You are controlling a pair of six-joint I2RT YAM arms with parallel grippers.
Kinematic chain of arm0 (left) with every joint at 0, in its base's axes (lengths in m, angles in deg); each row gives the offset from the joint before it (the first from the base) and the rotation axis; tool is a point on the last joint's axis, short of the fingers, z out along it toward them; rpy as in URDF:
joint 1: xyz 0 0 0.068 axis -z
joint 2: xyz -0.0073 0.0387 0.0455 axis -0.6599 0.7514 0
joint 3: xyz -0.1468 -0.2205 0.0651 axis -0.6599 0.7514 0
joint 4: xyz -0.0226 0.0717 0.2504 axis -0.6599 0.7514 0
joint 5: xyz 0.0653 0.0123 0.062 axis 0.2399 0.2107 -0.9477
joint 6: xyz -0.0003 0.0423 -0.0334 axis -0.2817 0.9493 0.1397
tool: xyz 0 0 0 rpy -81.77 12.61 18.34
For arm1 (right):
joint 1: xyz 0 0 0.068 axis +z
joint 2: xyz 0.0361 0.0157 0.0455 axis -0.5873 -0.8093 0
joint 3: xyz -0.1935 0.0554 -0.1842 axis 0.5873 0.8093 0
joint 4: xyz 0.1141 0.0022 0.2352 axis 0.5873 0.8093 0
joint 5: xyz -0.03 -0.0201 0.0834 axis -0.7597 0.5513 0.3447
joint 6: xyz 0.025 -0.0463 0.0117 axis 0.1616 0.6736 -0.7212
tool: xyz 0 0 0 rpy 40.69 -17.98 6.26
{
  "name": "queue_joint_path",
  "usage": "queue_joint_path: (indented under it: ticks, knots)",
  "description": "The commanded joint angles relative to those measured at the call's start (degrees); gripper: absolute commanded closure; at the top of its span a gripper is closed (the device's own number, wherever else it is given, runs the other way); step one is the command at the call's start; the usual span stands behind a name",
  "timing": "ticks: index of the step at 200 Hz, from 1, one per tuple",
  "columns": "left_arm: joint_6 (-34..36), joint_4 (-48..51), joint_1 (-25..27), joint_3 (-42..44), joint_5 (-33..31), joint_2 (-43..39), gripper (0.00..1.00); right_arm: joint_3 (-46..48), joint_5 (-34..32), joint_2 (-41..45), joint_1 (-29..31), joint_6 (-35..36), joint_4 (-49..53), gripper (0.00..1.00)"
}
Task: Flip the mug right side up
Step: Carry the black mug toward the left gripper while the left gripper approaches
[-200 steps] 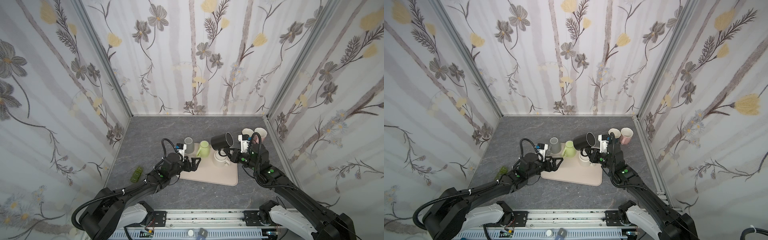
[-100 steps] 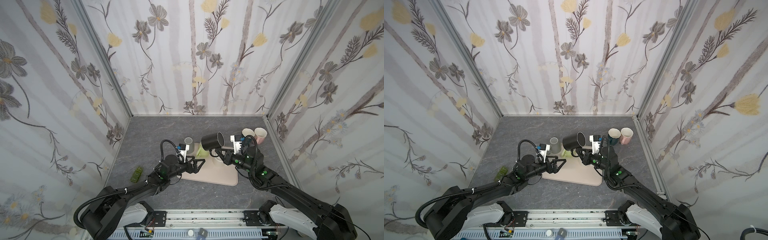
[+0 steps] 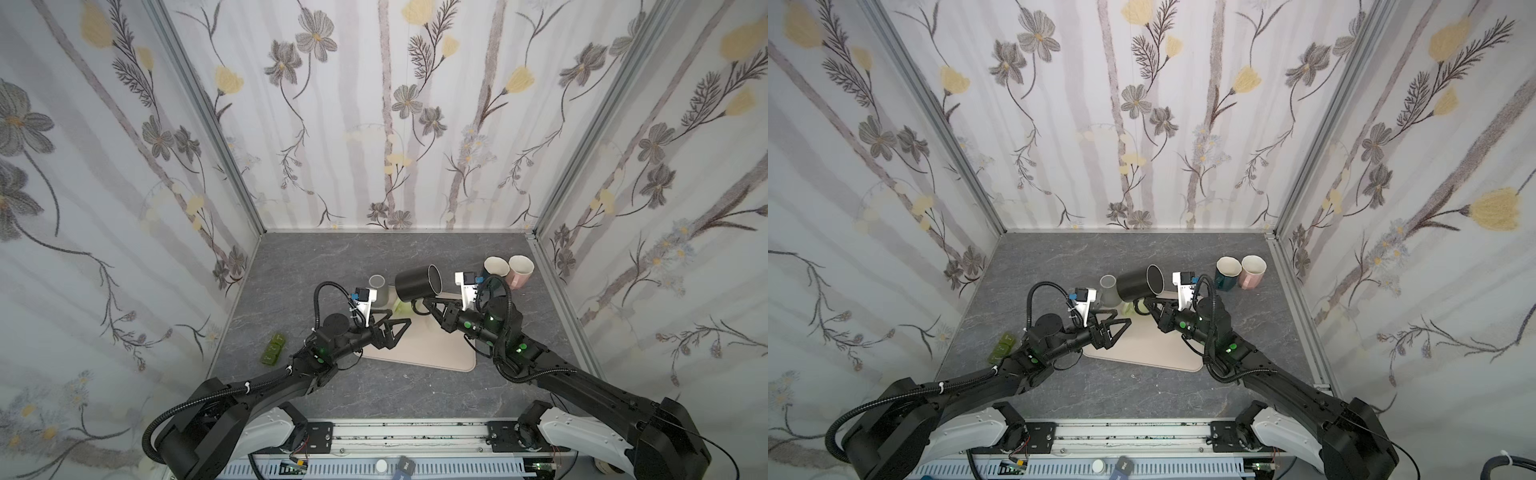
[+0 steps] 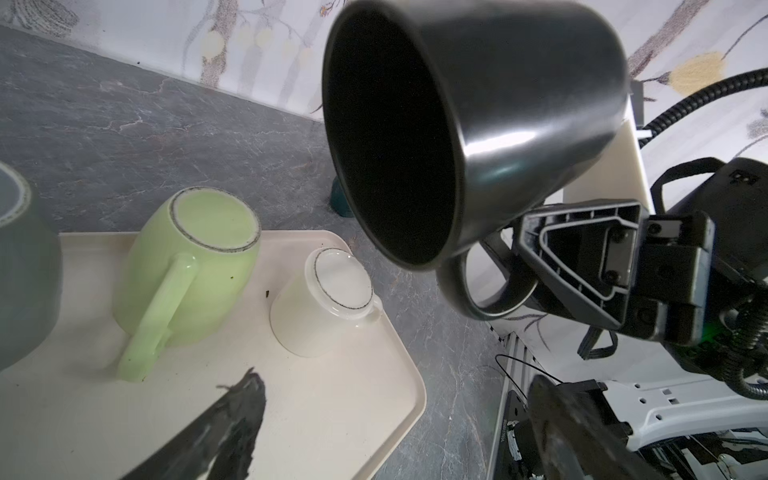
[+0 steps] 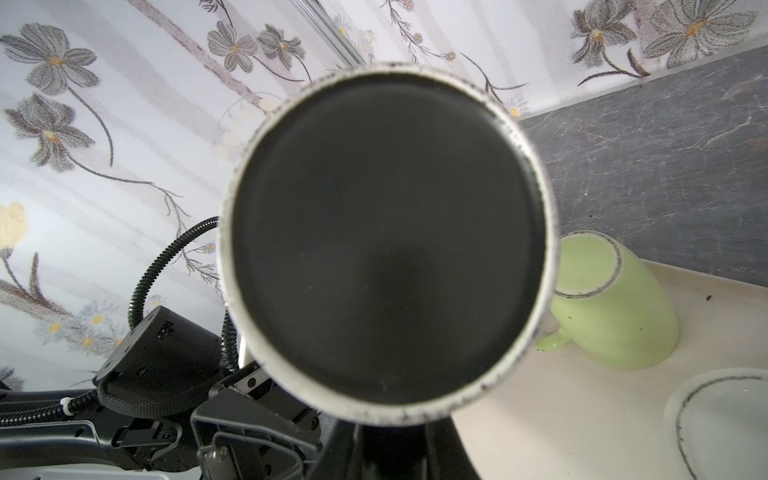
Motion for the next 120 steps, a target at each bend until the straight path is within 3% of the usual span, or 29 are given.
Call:
queue_joint_path:
  ticks: [1, 120]
  knots:
    - [-1.46, -4.66, 0.02, 0.47, 0.8, 0.18, 0.0, -0.12, -0.54, -0.7, 0.77, -0.85, -9.07, 1.0]
    - [-2.21, -10.15, 0.03, 1.84, 3.28, -0.49, 0.0, -0.44, -0.43, -3.88, 4.76, -1.18, -16.36, 1.0]
